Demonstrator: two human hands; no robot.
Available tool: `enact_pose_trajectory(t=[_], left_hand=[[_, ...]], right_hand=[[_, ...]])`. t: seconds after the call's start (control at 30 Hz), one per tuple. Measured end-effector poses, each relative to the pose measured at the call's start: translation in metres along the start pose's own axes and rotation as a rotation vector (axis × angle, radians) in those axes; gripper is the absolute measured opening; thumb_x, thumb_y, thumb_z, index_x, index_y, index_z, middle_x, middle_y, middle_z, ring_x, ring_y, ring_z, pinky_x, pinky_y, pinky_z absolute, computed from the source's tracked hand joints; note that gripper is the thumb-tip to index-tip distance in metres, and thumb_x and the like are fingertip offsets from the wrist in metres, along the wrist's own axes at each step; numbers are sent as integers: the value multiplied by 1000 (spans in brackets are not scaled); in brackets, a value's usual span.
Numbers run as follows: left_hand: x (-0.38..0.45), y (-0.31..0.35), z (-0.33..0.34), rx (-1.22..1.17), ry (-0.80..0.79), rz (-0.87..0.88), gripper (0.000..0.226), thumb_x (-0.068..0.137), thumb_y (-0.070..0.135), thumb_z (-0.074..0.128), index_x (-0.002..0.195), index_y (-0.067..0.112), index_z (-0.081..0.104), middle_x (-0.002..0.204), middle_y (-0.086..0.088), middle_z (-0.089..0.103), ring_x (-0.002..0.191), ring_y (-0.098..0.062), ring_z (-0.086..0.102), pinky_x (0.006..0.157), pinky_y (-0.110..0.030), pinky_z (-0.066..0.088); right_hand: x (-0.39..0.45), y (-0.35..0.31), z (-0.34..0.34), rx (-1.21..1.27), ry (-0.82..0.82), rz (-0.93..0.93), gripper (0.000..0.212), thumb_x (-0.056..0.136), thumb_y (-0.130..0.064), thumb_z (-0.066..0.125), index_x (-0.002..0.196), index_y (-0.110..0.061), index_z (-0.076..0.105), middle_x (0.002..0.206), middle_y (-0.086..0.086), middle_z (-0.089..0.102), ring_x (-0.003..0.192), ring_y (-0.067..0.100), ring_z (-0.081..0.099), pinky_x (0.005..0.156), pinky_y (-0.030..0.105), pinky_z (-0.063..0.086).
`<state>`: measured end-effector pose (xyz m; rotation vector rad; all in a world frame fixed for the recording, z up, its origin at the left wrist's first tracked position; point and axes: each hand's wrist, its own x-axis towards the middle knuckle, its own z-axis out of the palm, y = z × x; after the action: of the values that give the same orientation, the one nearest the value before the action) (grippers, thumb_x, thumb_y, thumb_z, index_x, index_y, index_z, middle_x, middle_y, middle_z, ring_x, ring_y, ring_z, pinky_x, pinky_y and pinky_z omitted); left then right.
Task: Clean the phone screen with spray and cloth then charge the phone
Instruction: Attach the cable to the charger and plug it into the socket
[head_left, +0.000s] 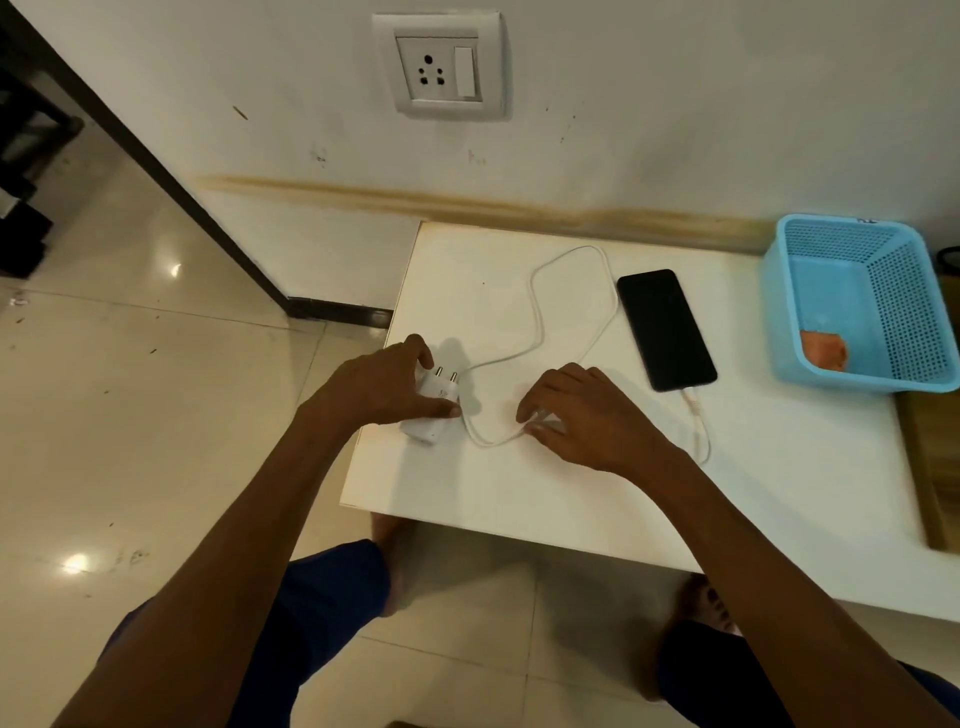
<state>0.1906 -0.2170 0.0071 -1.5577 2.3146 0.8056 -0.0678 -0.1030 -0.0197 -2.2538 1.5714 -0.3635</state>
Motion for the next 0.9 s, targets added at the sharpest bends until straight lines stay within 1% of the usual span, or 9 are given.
enact_pose_trajectory(t=[0.17,0.23,0.3,0.4,0.53,0.6,0.73,0.83,0.9], left_hand=[[-3,4,5,-2,10,20,56,77,63,67,110,26,40,77,12,52,67,-6,54,52,-25,33],[-3,1,4,-94,6,10,52,78,56,69,111,26,41,78,7,56,67,-9,56,52,-24,36],[-1,-4,0,-273,4,-16,46,80,49,71,111,27,45,85,2,61,66,-12,61,55,-24,42],[-1,-13,-10,-655,77,-50,35,82,41,72,107,29,52,95,-1,66,65,-13,69,63,-25,53],[1,-10,-16,-1195,107,-18,43,83,27,66,121,12,54,112,-8,65,92,-22,71,77,-38,58],[2,-11,-18,-1406,147,-6,38,85,21,62,120,6,55,109,-7,61,91,-22,69,76,-38,57],[5,-12,-22,-1766,188,-2,26,94,15,58,117,3,55,110,-13,54,103,-30,59,87,-44,56],[7,-9,-24,-1951,216,-38,25,92,18,62,113,5,56,102,-13,60,99,-32,64,83,-42,57],[8,-8,-25,-2014,250,-50,29,90,20,66,113,6,56,97,-13,63,96,-32,66,79,-41,57]], right_hand=[[11,-2,-4,276,30,144,18,90,-26,71,107,-29,68,102,-13,66,95,13,56,85,35,47],[16,-5,-7,500,10,242,22,89,-21,72,107,-34,67,97,-14,67,93,11,58,85,32,49],[21,-8,-11,760,18,307,29,88,-14,73,110,-33,67,93,-8,69,88,11,61,84,27,49],[26,-11,-16,974,60,326,41,87,-12,74,120,-33,63,94,-2,72,88,15,64,83,22,48],[31,-15,-19,1263,123,359,48,84,-14,75,127,-30,62,93,5,68,86,13,61,75,26,45],[37,-19,-16,1384,144,392,48,82,-17,75,127,-31,63,94,1,69,89,15,64,75,27,47],[52,-30,-13,1653,178,465,36,81,-22,77,117,-27,72,97,-1,70,92,17,67,79,30,49],[63,-40,-8,1734,211,494,24,80,-25,78,103,-25,77,99,-3,71,93,16,68,81,32,48],[70,-46,-5,1750,213,467,24,83,-26,73,107,-24,76,109,0,72,100,18,69,84,32,48]])
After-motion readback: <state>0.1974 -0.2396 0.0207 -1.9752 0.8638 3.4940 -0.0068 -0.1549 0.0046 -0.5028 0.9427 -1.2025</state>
